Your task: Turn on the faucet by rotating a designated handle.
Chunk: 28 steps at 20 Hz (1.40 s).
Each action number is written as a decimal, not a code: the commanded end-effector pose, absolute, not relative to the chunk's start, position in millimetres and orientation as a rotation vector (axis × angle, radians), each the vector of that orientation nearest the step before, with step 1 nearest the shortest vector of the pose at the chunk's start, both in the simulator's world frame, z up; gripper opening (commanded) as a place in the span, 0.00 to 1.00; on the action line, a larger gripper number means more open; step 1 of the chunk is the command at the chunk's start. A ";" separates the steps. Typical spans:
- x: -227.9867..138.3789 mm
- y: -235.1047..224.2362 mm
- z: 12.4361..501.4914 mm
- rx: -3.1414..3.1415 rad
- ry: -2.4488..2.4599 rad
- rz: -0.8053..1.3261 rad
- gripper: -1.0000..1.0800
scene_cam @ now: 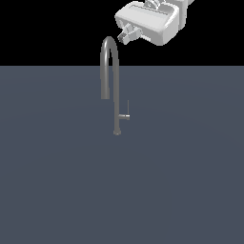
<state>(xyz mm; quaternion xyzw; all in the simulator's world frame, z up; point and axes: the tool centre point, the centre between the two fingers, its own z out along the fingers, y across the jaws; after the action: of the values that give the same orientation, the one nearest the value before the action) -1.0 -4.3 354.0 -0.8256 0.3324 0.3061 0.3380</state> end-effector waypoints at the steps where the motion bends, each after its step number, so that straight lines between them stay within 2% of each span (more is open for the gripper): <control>1: 12.7 -8.8 339.6 -2.064 0.913 0.832 0.00; 15: 73.9 -30.6 237.7 -1.520 1.152 1.001 0.00; 28: 95.3 -33.0 160.0 -1.143 1.269 1.078 0.00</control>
<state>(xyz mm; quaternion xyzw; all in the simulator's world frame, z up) 93.7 -33.4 165.7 -0.4912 0.5280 0.4491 0.5274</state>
